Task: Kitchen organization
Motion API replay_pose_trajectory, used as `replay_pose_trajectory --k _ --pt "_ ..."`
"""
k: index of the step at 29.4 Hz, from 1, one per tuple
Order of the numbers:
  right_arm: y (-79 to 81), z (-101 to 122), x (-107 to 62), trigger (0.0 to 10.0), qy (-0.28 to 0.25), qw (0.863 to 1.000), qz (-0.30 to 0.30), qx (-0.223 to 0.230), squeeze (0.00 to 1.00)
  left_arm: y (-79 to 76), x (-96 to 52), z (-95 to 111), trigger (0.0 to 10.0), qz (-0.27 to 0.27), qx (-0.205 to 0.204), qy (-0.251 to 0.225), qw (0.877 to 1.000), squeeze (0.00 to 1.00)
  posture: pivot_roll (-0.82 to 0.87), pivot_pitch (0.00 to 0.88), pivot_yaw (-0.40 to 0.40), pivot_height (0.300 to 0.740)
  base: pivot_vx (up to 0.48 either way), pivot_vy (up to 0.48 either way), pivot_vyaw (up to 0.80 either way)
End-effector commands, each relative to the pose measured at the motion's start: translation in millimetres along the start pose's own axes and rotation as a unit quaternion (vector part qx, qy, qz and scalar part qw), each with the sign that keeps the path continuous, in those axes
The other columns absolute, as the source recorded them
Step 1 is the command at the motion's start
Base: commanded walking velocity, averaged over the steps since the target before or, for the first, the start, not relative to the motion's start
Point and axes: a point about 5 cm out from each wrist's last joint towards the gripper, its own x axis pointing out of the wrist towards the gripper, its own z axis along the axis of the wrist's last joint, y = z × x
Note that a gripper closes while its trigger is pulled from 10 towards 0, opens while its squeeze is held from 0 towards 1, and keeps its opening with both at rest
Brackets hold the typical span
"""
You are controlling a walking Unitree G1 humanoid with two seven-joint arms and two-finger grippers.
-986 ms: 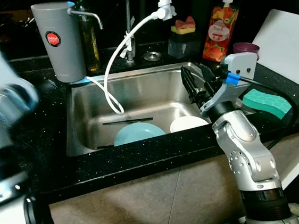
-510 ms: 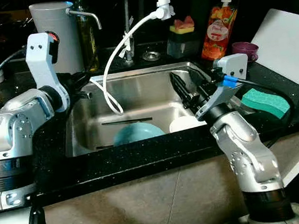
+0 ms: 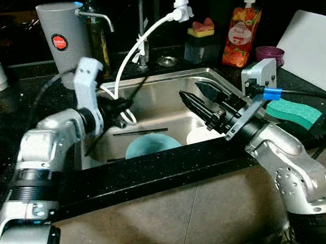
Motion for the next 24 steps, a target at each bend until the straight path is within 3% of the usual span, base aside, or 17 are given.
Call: replay_pose_trajectory --k 1,3,4,5,10,11,12,13,21,22,24 --pt "-22.4 -7.3 -6.5 10.0 0.028 0.996 -0.081 -0.025 0.00 -5.1 10.4 3.6 10.0 -0.009 0.018 -0.004 1.000 0.00 0.06 0.156 -0.037 0.740 0.000 0.000 0.00" --pt "-40.1 -10.0 -11.1 10.0 0.043 0.987 -0.146 -0.043 0.00 -8.6 18.8 3.8 10.0 -0.012 0.019 -0.007 1.000 0.00 0.06 0.156 -0.037 0.740 0.000 0.000 0.00" --pt "-40.1 -10.0 -11.1 10.0 0.043 0.987 -0.146 -0.043 0.00 -8.6 18.8 3.8 10.0 -0.012 0.019 -0.007 1.000 0.00 0.06 0.156 -0.037 0.740 0.000 0.000 0.00" --pt "-54.1 -10.9 -16.1 10.0 0.048 0.978 -0.197 -0.051 0.00 -11.6 26.2 4.6 10.0 -0.012 0.017 -0.013 1.000 0.00 0.04 0.155 -0.027 0.740 0.000 0.000 0.00" --pt "-63.6 -14.0 -21.2 10.0 0.066 0.969 -0.225 -0.079 0.00 -17.8 38.1 4.5 10.0 -0.015 0.011 -0.019 1.000 0.02 0.04 0.155 -0.027 0.740 0.000 0.000 0.00" --pt "-63.8 -15.2 -21.3 10.0 0.070 0.968 -0.225 -0.080 0.00 -20.4 42.2 2.1 10.0 -0.017 0.018 -0.014 1.000 0.26 0.03 0.156 -0.029 0.740 0.000 0.000 0.00" --pt "-63.3 -15.9 -20.9 10.0 0.071 0.969 -0.224 -0.079 0.00 -22.1 45.5 -0.8 10.0 -0.016 0.023 -0.007 1.000 0.59 0.03 0.156 -0.029 0.740 0.000 0.000 0.00" --pt "-62.4 -16.2 -20.2 10.0 0.070 0.969 -0.222 -0.078 0.00 -23.0 47.6 -3.3 10.0 -0.014 0.023 -0.001 1.000 1.00 0.03 0.156 -0.029 0.740 0.000 0.000 0.00" --pt "-53.0 -8.8 -11.6 10.0 0.031 0.977 -0.201 -0.058 0.00 -21.0 49.2 -3.2 10.0 -0.012 0.040 -0.005 0.999 1.00 0.04 0.160 -0.026 0.740 0.000 0.000 0.00" --pt "-48.8 -5.9 -9.2 10.0 0.021 0.981 -0.186 -0.055 0.00 -18.0 46.7 2.3 10.0 -0.004 0.047 -0.014 0.999 0.00 0.04 0.161 -0.026 0.740 0.000 0.000 0.00" --pt "-45.1 -3.7 -7.3 10.0 0.014 0.983 -0.174 -0.052 0.00 -15.6 44.4 6.9 10.0 0.004 0.052 -0.022 0.998 0.00 0.04 0.161 -0.026 0.740 0.000 0.000 0.00"
